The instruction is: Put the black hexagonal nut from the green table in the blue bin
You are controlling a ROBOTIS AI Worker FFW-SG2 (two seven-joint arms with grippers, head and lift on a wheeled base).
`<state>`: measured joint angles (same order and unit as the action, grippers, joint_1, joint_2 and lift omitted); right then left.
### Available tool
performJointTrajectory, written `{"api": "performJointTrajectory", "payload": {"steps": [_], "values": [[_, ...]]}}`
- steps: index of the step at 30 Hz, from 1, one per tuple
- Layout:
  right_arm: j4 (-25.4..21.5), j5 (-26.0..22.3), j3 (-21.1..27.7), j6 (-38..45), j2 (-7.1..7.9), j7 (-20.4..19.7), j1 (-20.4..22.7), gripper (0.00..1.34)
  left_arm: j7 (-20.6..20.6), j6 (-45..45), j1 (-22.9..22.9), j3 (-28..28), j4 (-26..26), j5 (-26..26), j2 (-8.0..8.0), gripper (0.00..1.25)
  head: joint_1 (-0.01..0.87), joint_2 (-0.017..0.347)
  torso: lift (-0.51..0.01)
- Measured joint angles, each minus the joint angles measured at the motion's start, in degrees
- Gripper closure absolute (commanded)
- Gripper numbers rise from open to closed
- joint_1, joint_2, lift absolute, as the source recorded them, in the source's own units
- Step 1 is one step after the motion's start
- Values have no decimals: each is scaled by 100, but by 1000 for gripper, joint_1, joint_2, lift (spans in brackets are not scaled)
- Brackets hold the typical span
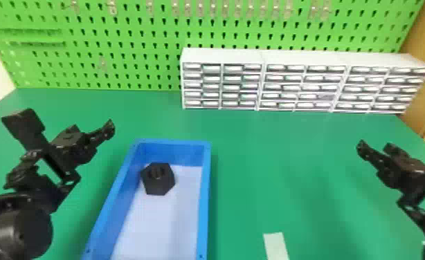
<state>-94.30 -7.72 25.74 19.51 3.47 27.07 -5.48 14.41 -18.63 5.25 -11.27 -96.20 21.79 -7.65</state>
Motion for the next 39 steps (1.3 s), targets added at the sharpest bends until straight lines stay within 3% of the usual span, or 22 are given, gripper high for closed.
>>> {"api": "performJointTrajectory", "payload": {"steps": [9, 39], "values": [[17, 81, -92, 0, -82, 1, 13, 473, 0, 0, 11, 11, 5, 40, 0, 144, 666, 32, -100], [17, 34, -132, 0, -29, 0, 10, 473, 0, 0, 5, 10, 5, 59, -2, 144, 666, 32, -100]]}}
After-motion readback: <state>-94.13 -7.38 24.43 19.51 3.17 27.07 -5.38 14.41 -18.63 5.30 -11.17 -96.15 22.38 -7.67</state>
